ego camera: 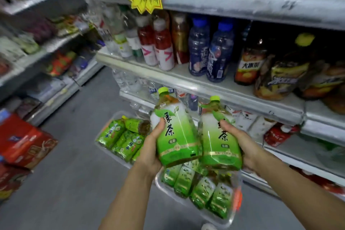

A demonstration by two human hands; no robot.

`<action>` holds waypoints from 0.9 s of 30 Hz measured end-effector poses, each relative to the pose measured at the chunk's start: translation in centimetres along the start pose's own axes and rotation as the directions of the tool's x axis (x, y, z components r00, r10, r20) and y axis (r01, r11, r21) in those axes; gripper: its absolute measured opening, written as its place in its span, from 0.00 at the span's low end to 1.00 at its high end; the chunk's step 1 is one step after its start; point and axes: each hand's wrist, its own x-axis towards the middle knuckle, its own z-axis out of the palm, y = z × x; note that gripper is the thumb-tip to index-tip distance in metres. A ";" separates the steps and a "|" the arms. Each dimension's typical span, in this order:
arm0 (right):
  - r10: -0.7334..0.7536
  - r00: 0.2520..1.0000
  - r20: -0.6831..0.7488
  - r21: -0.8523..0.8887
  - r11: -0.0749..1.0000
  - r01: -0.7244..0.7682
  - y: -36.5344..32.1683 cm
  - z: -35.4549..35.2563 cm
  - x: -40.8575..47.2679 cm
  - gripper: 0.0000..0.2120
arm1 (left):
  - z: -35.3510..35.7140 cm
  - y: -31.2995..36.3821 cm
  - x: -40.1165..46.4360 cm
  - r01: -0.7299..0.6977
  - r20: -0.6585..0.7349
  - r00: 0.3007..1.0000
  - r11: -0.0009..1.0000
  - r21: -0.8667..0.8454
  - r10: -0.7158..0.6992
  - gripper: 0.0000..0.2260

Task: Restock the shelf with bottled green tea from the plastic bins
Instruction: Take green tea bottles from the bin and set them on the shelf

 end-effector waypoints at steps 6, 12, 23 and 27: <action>-0.145 0.986 0.087 -0.038 0.988 0.149 -6.7 6.0 -2.2 0.26 | 0.3 7.8 -1.7 -0.073 0.037 0.997 0.997 -0.011 0.073 0.25; -0.322 0.943 0.085 -0.056 0.943 0.327 -11.2 13.0 -2.9 0.33 | -2.4 16.7 -1.5 -0.116 0.098 0.990 0.977 0.181 0.099 0.28; -0.653 0.756 -0.034 -0.082 0.756 0.649 -17.5 27.9 -7.7 0.33 | -6.2 34.3 -2.6 -0.353 0.314 0.913 0.889 0.292 0.259 0.42; -0.723 0.688 -0.068 -0.102 0.691 0.716 -20.6 30.9 -10.0 0.41 | -5.0 39.4 -3.9 -0.449 0.465 0.831 0.861 0.237 0.305 0.31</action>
